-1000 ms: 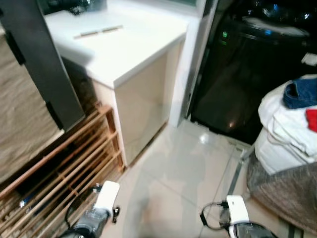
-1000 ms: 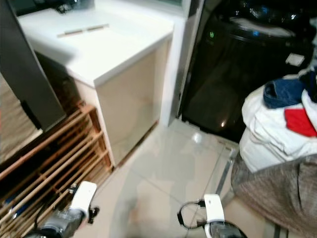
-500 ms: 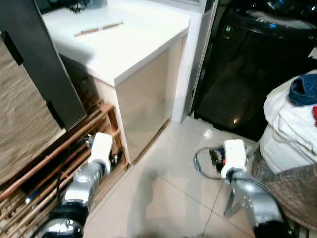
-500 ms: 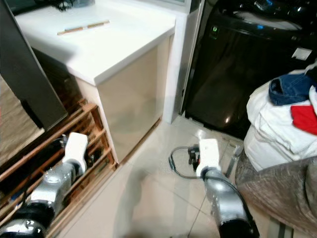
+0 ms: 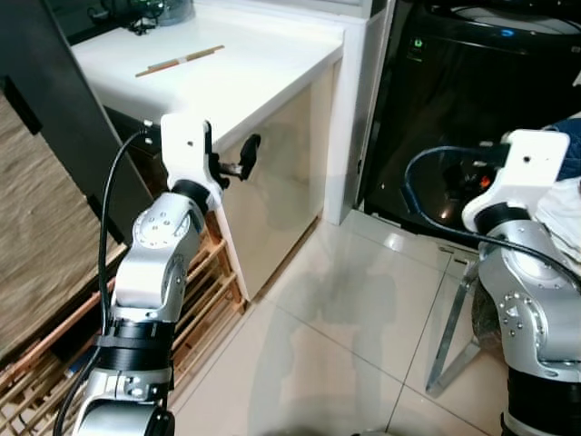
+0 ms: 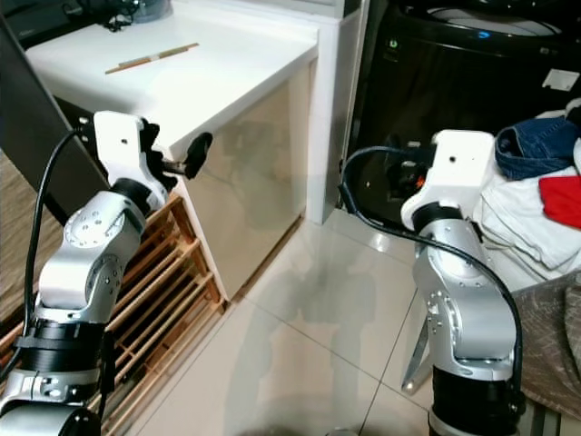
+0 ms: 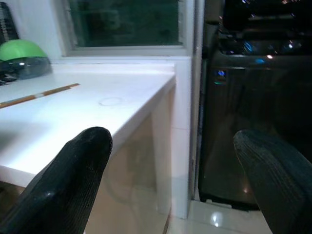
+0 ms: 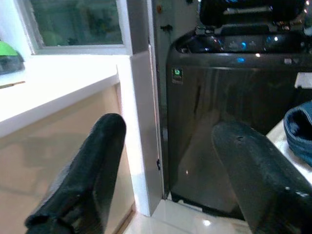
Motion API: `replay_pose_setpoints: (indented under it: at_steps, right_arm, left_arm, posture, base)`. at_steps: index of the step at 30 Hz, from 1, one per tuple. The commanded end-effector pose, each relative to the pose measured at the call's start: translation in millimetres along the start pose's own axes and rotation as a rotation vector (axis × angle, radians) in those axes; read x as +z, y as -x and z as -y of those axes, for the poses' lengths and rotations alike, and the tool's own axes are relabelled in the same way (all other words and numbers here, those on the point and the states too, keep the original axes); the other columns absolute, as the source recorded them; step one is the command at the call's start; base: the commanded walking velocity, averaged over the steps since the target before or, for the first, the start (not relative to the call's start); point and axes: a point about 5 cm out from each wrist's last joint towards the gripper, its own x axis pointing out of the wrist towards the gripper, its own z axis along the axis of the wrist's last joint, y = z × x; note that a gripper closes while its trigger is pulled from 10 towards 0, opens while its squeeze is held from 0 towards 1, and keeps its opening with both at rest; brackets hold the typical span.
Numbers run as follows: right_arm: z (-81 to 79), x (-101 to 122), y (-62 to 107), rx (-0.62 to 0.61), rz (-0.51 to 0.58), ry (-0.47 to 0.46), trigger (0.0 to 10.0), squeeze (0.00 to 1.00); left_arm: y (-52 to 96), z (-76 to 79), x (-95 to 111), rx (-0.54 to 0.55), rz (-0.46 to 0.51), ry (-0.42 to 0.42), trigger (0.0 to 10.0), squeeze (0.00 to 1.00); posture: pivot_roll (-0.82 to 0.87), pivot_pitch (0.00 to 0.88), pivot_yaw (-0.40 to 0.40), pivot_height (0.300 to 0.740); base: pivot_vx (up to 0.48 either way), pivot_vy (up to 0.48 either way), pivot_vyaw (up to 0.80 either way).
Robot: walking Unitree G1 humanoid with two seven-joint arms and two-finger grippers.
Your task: Clothes washing
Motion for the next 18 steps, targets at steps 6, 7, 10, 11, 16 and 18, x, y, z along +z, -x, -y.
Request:
replay_pose_setpoints:
  at_steps: [6,7,10,11,16,18]
  right_arm:
    - [-9.5,4.7,-2.8,-0.030,-0.019,0.023,10.0,1.00]
    - [-12.3,4.4,-3.5,-0.046,-0.028,0.039,10.0,0.89]
    - [-14.5,4.6,-4.1,-0.086,0.004,0.060,10.0,0.00]
    - [-14.1,3.2,-4.1,-0.106,0.001,0.076,10.0,0.00]
    - [-29.2,-6.6,-5.3,0.030,-0.064,-0.001,10.0,0.00]
    - [-33.9,-6.8,-5.2,0.058,-0.068,-0.015,10.0,0.00]
  left_arm:
    - [-2.6,6.5,4.9,0.050,-0.007,-0.055,10.0,1.00]
    - [-4.4,8.9,7.2,0.076,0.021,0.005,10.0,1.00]
    - [-3.8,13.2,5.5,0.046,-0.006,0.046,10.0,0.00]
    - [-2.1,14.0,5.4,0.026,-0.011,-0.009,10.0,0.00]
    - [2.8,17.8,3.3,-0.015,-0.041,-0.069,10.0,0.00]
    - [2.6,18.2,2.5,-0.024,-0.035,-0.080,10.0,0.00]
  posture:
    - [-0.09,0.000,0.117,0.740]
    - [-0.08,0.000,0.117,0.740]
    - [-0.08,0.000,0.116,0.740]
    - [-0.08,0.000,0.117,0.740]
    - [-0.06,0.000,0.111,0.740]
    - [-0.06,0.000,0.110,0.740]
  base:
    - [0.000,0.000,0.00]
    - [0.000,0.000,0.00]
    - [0.000,0.000,0.00]
    - [0.000,0.000,0.00]
    - [0.000,0.000,0.00]
    - [0.000,0.000,0.00]
